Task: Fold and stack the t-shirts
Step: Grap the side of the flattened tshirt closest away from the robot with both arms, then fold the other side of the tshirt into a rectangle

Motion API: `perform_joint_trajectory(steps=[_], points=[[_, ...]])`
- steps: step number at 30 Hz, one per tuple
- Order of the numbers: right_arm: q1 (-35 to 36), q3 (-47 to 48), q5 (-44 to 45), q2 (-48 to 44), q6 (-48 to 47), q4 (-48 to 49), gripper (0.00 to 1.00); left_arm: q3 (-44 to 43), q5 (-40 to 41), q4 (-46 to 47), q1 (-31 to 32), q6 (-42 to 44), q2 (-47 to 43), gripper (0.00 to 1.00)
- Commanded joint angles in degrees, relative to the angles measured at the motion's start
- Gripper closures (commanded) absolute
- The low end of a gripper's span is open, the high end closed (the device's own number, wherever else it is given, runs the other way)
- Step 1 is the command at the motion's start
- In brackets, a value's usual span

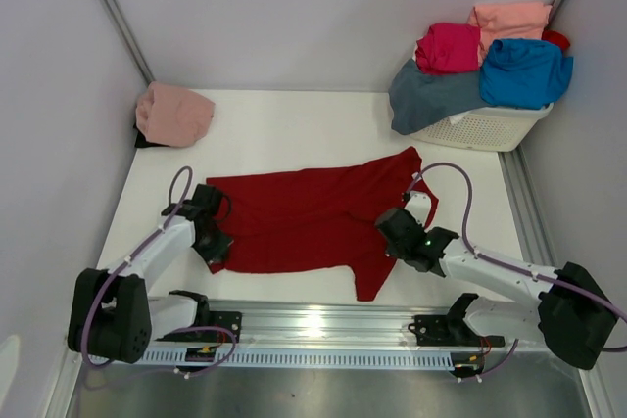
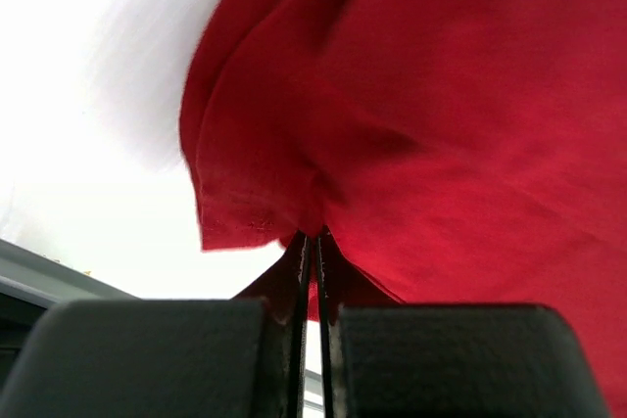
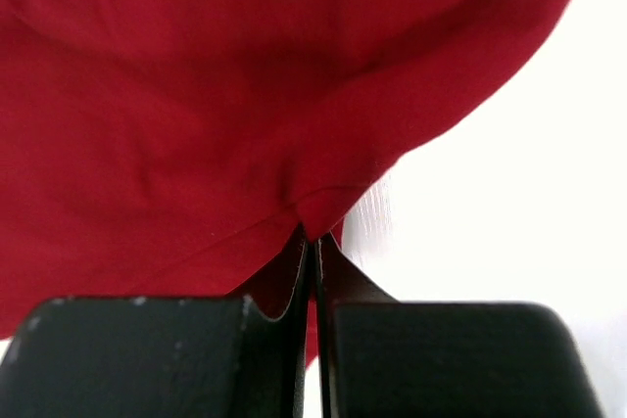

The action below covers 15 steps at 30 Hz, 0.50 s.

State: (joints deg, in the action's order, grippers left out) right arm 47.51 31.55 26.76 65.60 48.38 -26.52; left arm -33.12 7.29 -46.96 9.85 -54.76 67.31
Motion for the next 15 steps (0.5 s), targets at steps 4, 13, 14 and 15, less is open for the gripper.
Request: perform_joint_trajectory(steps=[4,13,14,15], points=[[-1.80,7.29,11.90,-3.90,-0.21,-4.76,1.00,-9.75,2.72,-1.29,0.35,2.73,-4.55,0.99],[-9.53,14.32,13.14,0.30,-6.36,-1.26,1.00,-17.50,6.24,-1.12,0.26,5.28,-2.10,0.99],[-10.15,15.63,13.14,1.10,-6.89,-0.82,1.00,-17.76,6.16,-0.77,0.26,5.37,-1.48,0.99],[-11.46,16.26,13.23,1.89,-7.42,-0.46,1.00,-18.63,6.07,-0.50,0.26,5.54,-0.70,0.99]])
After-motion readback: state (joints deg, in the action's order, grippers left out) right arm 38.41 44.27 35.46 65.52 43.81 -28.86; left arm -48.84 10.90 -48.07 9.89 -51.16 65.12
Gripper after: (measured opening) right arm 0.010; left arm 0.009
